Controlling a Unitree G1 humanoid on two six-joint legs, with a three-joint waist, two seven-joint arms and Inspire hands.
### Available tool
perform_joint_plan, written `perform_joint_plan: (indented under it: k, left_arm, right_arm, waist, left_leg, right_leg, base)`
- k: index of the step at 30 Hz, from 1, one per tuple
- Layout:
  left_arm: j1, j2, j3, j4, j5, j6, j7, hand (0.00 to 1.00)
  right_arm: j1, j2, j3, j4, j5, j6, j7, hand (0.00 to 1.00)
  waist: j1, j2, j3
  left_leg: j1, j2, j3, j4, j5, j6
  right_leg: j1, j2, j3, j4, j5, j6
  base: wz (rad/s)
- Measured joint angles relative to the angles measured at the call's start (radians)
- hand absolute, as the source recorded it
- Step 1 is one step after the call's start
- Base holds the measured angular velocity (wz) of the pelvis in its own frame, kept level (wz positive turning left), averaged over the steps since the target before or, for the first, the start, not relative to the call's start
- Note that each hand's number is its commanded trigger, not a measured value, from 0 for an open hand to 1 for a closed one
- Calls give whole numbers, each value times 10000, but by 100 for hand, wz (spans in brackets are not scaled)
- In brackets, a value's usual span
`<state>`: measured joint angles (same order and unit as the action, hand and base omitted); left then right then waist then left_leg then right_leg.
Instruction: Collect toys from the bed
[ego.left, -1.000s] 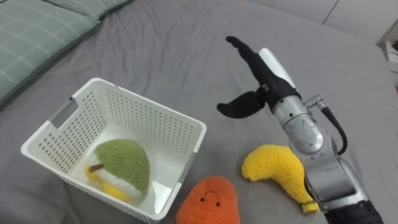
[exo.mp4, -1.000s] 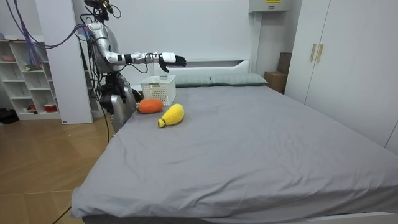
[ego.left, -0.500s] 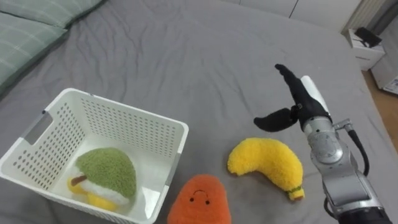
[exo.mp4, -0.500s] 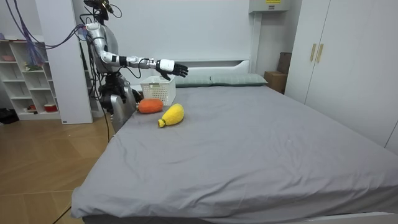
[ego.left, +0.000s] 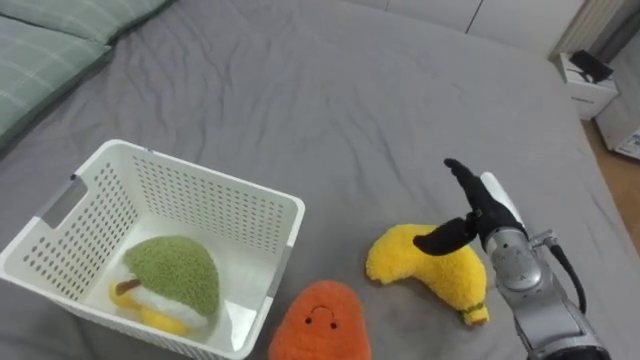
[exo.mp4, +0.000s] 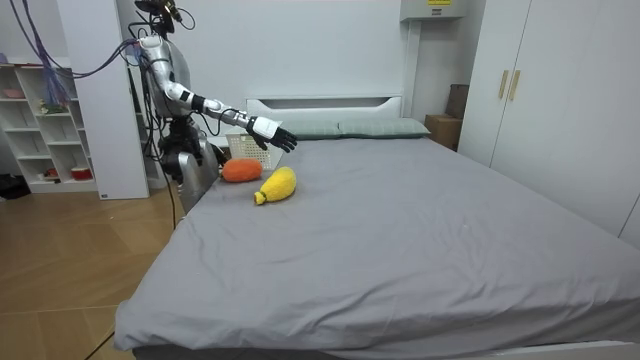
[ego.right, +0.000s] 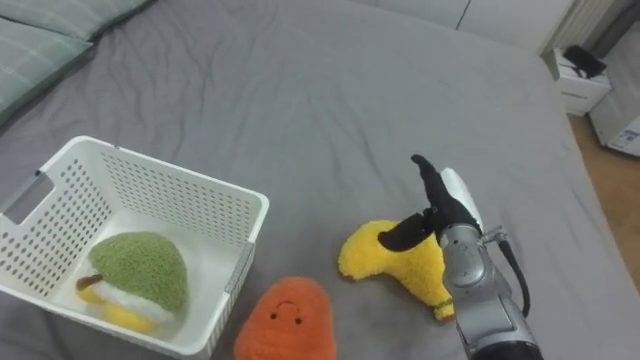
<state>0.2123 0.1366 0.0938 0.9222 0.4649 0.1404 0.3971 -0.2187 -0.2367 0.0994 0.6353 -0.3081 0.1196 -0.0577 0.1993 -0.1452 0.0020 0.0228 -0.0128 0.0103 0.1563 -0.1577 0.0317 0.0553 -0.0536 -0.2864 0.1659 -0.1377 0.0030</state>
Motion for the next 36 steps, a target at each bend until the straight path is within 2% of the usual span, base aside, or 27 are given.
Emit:
perform_joint_plan:
  k: [1,4,9,11,15,19,25,26,29,36]
  left_arm:
    - [-63,41,-3,-12,-26,-46,-1,0]
    - [-205,78,-40,9,-42,-237,-3,0]
    - [-401,158,-340,10,-435,-391,-34,0]
    - [-425,160,-467,10,-590,-393,-145,0]
    - [-293,188,-575,11,-649,-423,-152,0]
    - [-311,298,-575,14,-841,-684,-148,0]
    - [-339,305,-603,27,-1195,-677,-153,0]
    - [-378,305,-631,28,-1223,-665,-157,0]
    - [-418,314,-856,35,-1413,-624,-163,0]
    - [-536,331,-891,210,-1460,-591,-360,0]
  right_arm:
    - [-108,1,53,423,-20,-15,-142,0]
    - [-810,-6,262,1820,-141,-252,-402,0]
    - [-1439,-15,385,2730,-89,-528,-752,0]
    - [-1482,-14,428,3018,43,-574,-863,0]
    - [-1480,-20,758,3350,99,-648,-987,0]
    - [-1478,-25,794,3480,50,-848,-1056,0]
    - [-1413,-100,1193,3739,-59,-870,-1137,0]
    - [-1414,-106,1196,3755,-97,-870,-1140,44]
    - [-1421,-156,1236,3909,-150,-867,-1242,100]
    - [-1449,-494,1358,4304,-460,-1011,-1979,100]
  waist:
    - [35,-58,-31]
    - [19,-14,35]
    - [37,58,120]
    - [45,97,163]
    - [66,91,172]
    - [-4,51,193]
    - [2,84,212]
    - [-5,101,219]
    - [33,180,221]
    - [288,303,208]
  left_leg:
    - [-167,-3,-62,80,-1,0]
    - [-648,-13,-151,256,10,3]
    - [-1332,-5,-185,290,92,-20]
    - [-1396,-7,-261,310,93,-22]
    - [-1473,-6,-301,292,92,-23]
    - [-1483,-15,-298,291,92,-22]
    - [-1483,-20,-409,298,95,-32]
    - [-1480,-21,-420,302,94,-32]
    - [-1487,-30,-447,302,95,-32]
    - [-1494,-32,-455,229,95,-32]
  right_leg:
    - [-112,-1,-35,18,1,-2]
    - [-471,-26,-186,42,34,-31]
    - [-1078,-33,-344,52,63,-73]
    - [-1132,-31,-425,24,62,-72]
    - [-1259,-31,-450,9,60,-70]
    - [-1257,-98,-487,-28,60,-68]
    - [-1156,-57,-621,-125,62,-65]
    - [-1144,-45,-638,-125,63,-66]
    - [-1129,-37,-687,-125,63,-66]
    - [-1137,-26,-775,-166,63,-66]
  base:
    - [12]
    - [11]
    - [10]
    - [11]
    - [2]
    - [0]
    - [4]
    - [7]
    - [4]
    - [1]
